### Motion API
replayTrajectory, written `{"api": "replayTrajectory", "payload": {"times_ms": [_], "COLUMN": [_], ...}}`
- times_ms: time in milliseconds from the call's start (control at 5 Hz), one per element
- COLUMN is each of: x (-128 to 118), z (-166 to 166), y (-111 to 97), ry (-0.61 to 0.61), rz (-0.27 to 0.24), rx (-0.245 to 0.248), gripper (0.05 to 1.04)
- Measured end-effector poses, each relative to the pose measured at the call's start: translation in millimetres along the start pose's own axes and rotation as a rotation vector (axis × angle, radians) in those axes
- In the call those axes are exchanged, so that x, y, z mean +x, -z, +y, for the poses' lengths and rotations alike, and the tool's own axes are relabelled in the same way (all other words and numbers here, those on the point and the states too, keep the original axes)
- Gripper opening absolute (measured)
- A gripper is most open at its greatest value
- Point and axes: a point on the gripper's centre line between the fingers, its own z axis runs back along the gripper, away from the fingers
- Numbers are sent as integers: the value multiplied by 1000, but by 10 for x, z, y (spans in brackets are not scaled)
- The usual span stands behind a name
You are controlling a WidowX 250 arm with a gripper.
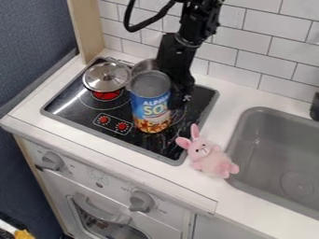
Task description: MOVED the can to the center of the stove
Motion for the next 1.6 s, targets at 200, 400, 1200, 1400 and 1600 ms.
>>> {"api": "replayTrajectory", "payload": {"times_ms": [200,400,1200,1400,1600], "x": [156,252,386,442,488], "z": [-155,-316,-719,-808,-841], "y": [61,28,140,100,109], "ry": [-82,-140,-259,-285,-296], "rz": [-12,-16,-54,-53,-55], "rx": [21,4,-9,-24,-22], "gripper": [1001,1001,1000,1000,1000]}}
